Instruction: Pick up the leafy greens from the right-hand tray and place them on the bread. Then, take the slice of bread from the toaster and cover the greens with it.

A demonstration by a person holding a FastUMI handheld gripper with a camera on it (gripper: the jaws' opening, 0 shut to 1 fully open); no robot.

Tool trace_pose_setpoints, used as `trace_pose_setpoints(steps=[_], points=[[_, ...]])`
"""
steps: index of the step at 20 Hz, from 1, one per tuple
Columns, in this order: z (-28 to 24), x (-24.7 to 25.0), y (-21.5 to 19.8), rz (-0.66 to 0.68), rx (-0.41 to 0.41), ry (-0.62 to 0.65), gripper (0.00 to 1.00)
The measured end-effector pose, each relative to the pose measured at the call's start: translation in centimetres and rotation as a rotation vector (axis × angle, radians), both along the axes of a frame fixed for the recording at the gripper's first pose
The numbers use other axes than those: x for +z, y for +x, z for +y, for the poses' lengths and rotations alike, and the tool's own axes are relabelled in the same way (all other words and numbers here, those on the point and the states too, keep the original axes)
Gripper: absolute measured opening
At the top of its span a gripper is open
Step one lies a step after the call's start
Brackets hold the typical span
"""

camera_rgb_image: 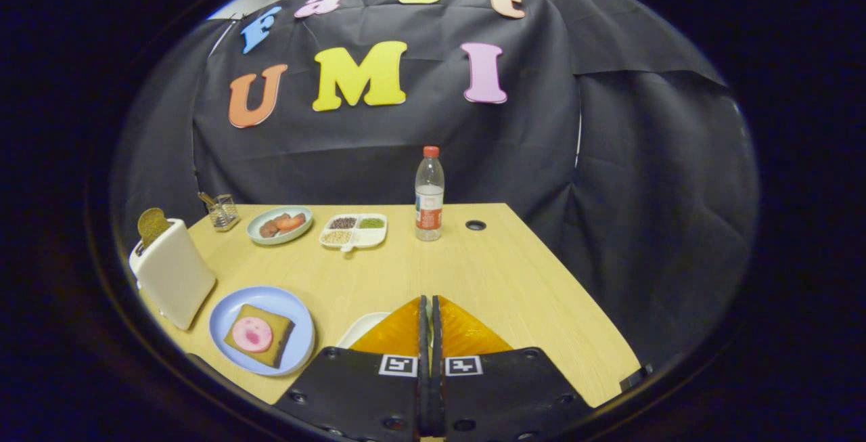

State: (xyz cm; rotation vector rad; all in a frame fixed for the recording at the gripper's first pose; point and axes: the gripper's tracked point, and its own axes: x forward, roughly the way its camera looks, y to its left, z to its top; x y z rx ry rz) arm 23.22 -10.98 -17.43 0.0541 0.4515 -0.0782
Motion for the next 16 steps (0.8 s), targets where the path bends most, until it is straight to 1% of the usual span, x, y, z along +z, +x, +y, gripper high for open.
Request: trace_pose_setpoints(steps=[2,6,9,12,16], points=[[1.2,1.4,-0.5,-0.024,0.013,-0.01,0.0],[5.3,3.6,-1.8,-0.06,0.077,0.008,0.0],[9.3,5.1,-2.8,-0.087,0.14,0.019,0.0],[13.8,6.6,-3.8,-0.122,0.208,0.001,0.0],[20.3,7.2,-4.7,-0.139,0.321,0.001,0.0]])
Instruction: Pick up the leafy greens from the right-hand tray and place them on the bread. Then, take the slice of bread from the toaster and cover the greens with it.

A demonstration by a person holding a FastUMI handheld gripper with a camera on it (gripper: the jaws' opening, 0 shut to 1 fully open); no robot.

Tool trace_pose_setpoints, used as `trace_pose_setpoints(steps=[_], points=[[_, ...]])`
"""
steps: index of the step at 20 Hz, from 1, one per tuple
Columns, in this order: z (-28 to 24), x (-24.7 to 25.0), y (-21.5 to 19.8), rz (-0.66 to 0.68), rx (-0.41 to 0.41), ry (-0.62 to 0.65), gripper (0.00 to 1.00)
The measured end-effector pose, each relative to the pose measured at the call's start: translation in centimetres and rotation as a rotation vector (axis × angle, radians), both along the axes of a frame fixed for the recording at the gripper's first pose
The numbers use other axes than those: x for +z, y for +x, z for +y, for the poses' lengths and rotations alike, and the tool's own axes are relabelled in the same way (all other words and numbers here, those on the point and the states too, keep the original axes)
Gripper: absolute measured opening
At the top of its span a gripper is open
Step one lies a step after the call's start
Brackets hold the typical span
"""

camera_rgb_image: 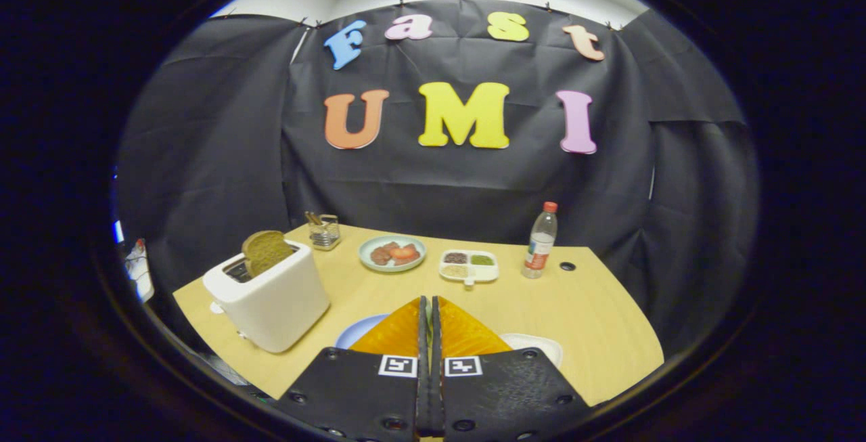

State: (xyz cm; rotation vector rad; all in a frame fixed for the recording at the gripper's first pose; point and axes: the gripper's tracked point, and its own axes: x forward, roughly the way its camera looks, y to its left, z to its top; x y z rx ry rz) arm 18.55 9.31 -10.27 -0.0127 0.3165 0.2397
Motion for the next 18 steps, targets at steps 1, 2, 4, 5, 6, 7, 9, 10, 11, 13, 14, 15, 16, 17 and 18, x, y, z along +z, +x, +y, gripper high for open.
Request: trace_pose_setpoints(steps=[1,2,4,5,6,7,9,10,11,13,14,15,16,17,18], points=[[1.2,-0.1,0.1,-0.003,0.012,-0.006,0.0],[2.4,-0.7,0.2,0.006,0.026,-0.004,0.0],[5.2,-2.3,0.3,0.041,0.068,0.023,0.0],[6.2,-3.1,0.5,0.063,0.084,0.038,0.0],[7.1,-3.9,0.6,0.088,0.096,0.052,0.0],[7.9,-4.6,0.9,0.111,0.111,0.067,0.0],[9.5,-6.0,1.7,0.145,0.144,0.105,0.0],[9.6,-6.8,2.4,0.151,0.149,0.118,0.0],[9.4,-7.6,3.3,0.158,0.142,0.119,0.0],[8.3,-9.3,5.2,0.162,0.115,0.11,0.01],[7.6,-10.3,6.1,0.168,0.103,0.103,0.01],[7.1,-11.1,6.9,0.175,0.096,0.099,0.0],[6.6,-11.9,7.7,0.182,0.089,0.099,0.0],[6.3,-12.6,8.4,0.195,0.087,0.105,0.0],[6.1,-13.1,9.0,0.205,0.084,0.115,0.0]])
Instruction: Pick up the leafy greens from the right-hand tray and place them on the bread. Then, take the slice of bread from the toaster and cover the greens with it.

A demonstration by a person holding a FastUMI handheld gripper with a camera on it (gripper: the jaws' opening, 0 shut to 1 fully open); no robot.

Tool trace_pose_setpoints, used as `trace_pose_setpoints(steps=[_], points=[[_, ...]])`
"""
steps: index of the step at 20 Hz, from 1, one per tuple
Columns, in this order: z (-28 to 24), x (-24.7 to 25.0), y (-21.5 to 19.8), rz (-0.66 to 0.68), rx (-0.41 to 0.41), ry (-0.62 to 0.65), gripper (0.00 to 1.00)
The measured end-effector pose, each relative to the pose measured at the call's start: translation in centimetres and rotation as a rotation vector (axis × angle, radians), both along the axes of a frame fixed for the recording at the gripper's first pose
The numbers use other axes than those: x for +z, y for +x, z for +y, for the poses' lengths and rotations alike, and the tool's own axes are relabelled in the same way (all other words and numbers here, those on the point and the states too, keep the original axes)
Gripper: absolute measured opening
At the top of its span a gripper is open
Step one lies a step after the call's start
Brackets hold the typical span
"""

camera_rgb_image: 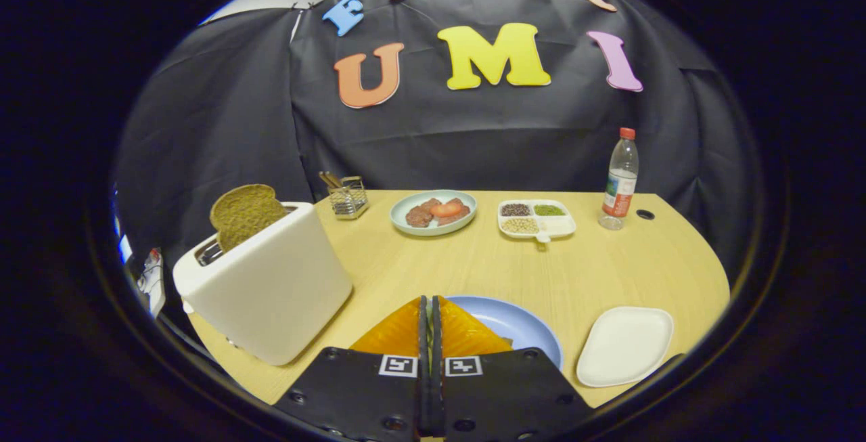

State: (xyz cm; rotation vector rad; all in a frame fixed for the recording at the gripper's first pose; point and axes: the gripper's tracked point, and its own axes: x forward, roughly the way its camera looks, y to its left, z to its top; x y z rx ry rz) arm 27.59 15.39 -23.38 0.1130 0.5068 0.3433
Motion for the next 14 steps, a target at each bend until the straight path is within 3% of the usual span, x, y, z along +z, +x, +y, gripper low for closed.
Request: trace_pose_setpoints(steps=[8,10,14], points=[[-1.2,-2.1,3.1,0.02,-0.041,-0.039,0.03],[-1.5,-1.5,3.0,-0.003,-0.045,-0.051,0.16],[-2.3,0.6,1.6,-0.041,-0.061,-0.05,0.58]])
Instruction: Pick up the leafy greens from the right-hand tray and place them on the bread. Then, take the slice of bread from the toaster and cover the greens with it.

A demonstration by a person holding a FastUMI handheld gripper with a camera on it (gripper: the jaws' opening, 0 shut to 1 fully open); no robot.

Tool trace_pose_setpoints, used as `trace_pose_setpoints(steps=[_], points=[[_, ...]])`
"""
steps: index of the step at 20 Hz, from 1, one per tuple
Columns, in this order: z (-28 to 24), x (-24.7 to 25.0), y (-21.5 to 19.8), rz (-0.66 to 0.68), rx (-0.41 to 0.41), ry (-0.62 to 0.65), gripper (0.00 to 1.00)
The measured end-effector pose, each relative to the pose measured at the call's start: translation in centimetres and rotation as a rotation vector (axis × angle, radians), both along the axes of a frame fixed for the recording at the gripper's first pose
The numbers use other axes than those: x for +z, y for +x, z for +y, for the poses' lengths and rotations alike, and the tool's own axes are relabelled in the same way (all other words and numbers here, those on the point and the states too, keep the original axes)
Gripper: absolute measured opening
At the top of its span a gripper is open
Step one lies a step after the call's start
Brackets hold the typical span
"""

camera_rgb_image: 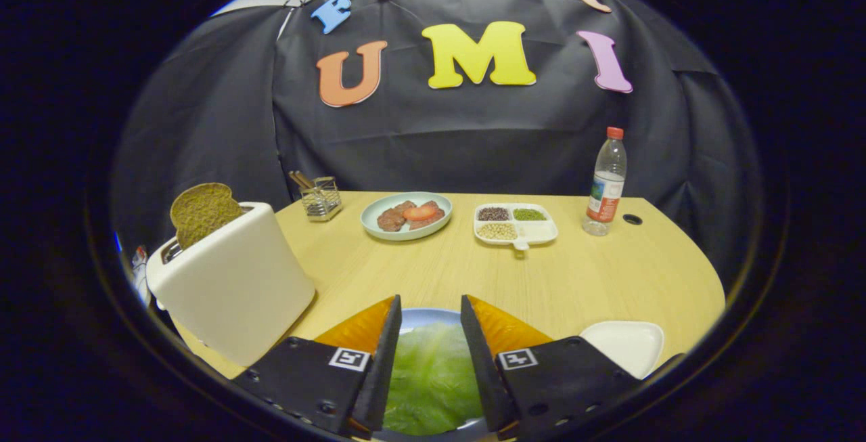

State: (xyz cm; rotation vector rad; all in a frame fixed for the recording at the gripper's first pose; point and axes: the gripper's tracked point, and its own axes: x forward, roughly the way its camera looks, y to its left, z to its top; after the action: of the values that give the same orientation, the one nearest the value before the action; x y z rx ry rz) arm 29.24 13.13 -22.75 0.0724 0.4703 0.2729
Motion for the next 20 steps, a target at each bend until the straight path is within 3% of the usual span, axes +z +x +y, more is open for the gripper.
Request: trace_pose_setpoints(steps=[2,5,9,15,20], points=[[0.2,1.2,-1.3,-0.005,0.021,0.0,0.73],[0.6,3.2,-4.1,-0.024,0.05,0.006,0.81],[0.3,6.3,-6.6,-0.073,0.022,-0.029,0.92],[2.5,15.4,-9.7,-0.147,-0.006,0.073,0.92],[5.2,20.2,-10.2,-0.218,-0.026,0.056,0.92]])
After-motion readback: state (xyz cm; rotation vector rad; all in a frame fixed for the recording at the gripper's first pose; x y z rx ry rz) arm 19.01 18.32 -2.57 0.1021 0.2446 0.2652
